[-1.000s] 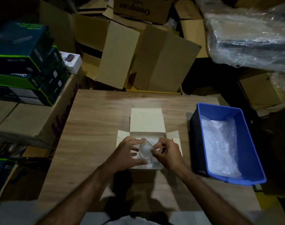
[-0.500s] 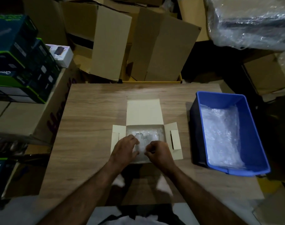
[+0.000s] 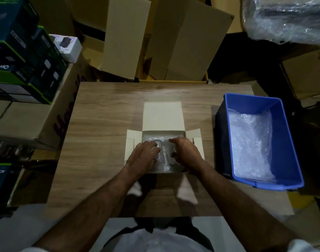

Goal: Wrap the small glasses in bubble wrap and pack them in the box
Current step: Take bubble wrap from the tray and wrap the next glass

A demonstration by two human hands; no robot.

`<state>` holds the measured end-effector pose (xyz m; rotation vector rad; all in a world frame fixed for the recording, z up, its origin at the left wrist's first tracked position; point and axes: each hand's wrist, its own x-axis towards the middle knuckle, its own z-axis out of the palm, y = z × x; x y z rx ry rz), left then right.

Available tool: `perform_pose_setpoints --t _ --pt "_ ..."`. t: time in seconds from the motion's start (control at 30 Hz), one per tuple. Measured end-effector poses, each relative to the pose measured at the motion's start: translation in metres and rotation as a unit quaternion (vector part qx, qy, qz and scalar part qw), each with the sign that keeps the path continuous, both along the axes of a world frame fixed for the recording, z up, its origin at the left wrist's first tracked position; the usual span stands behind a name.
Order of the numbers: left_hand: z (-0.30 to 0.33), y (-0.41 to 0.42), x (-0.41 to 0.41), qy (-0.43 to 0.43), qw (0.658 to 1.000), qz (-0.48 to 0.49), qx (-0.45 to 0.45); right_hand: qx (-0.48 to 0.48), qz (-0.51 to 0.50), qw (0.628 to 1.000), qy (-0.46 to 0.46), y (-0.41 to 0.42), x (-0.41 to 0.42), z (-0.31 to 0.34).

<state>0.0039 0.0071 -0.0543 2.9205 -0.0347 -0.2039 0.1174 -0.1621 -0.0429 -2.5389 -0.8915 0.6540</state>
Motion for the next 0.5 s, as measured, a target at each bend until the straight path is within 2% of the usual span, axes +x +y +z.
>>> perform_pose_setpoints --t 0.2,0.3,0.5 --pt "0.0 -0.002 0.0 -0.021 0.999 -0.037 -0.014 0.011 0.017 1.0 -0.009 -0.002 -0.001 -0.001" --pt "0.003 0.0 -0.005 -0.022 0.997 -0.071 0.018 0.008 0.029 0.999 -0.011 -0.005 -0.001 0.0" --pt "0.005 -0.007 -0.006 -0.008 0.999 -0.046 -0.008 0.063 0.014 0.995 -0.083 -0.022 -0.009 0.009"
